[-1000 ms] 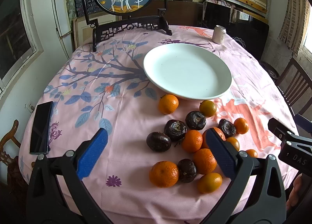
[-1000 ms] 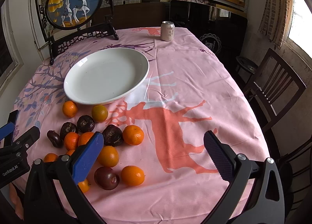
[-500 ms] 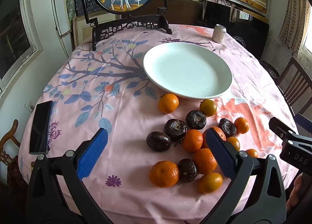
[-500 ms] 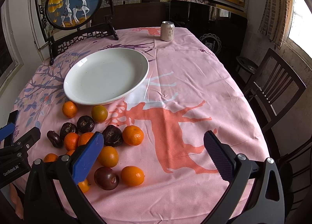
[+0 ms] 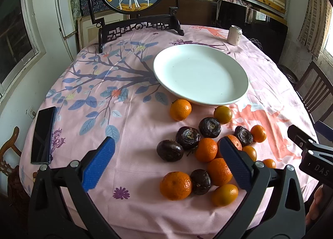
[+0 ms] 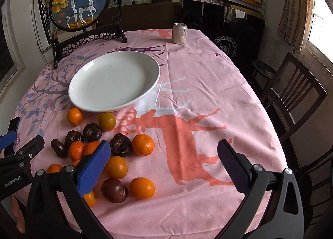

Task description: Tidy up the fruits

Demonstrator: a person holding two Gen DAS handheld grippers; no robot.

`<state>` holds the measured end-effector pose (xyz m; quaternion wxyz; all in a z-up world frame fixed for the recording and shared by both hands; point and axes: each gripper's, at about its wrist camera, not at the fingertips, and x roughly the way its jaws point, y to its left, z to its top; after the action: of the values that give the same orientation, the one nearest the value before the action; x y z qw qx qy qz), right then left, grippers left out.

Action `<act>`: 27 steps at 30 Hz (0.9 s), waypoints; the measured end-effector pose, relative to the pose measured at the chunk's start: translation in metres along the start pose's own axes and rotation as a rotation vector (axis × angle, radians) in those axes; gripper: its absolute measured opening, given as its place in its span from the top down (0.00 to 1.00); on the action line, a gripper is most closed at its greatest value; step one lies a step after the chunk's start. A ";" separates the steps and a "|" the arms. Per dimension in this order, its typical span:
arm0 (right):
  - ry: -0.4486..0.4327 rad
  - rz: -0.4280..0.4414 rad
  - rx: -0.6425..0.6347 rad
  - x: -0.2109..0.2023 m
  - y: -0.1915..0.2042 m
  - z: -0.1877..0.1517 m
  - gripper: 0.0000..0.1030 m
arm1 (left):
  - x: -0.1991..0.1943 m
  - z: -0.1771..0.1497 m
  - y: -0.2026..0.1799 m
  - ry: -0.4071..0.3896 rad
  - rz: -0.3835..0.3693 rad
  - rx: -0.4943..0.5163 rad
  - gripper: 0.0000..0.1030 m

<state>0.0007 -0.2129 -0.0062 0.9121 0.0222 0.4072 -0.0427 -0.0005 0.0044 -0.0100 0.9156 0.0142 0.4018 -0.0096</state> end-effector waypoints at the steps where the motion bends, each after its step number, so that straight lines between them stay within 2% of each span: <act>1: 0.000 0.000 0.000 0.000 0.000 0.000 0.01 | 0.000 -0.001 0.000 0.000 0.000 0.000 0.02; 9: 0.002 0.000 0.000 0.001 -0.005 0.001 0.01 | 0.001 -0.001 0.001 0.004 0.000 0.001 0.02; 14: 0.006 0.006 -0.015 -0.001 0.005 -0.005 0.01 | 0.004 -0.006 0.012 0.003 0.024 -0.001 0.02; 16: 0.023 0.036 -0.037 0.001 0.001 -0.010 0.01 | 0.004 -0.011 0.021 0.020 0.033 -0.009 0.02; 19: 0.030 0.134 -0.085 -0.006 -0.002 -0.027 0.01 | 0.001 -0.022 0.033 0.045 0.037 -0.020 0.02; 22: 0.038 0.153 -0.136 -0.011 -0.005 -0.046 0.01 | -0.003 -0.036 0.044 0.058 0.057 -0.025 0.02; 24: 0.037 0.180 -0.162 -0.012 -0.006 -0.056 0.05 | -0.005 -0.044 0.050 0.059 0.076 -0.035 0.02; 26: 0.058 0.212 -0.183 -0.008 -0.004 -0.064 0.23 | -0.006 -0.051 0.053 0.069 0.077 -0.042 0.02; 27: 0.073 0.229 -0.190 -0.004 -0.003 -0.067 0.26 | -0.007 -0.054 0.053 0.073 0.071 -0.042 0.02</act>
<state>-0.0518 -0.2104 -0.0485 0.8936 -0.0163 0.4369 0.1012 -0.0434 0.0590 -0.0406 0.9001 0.0098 0.4344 0.0320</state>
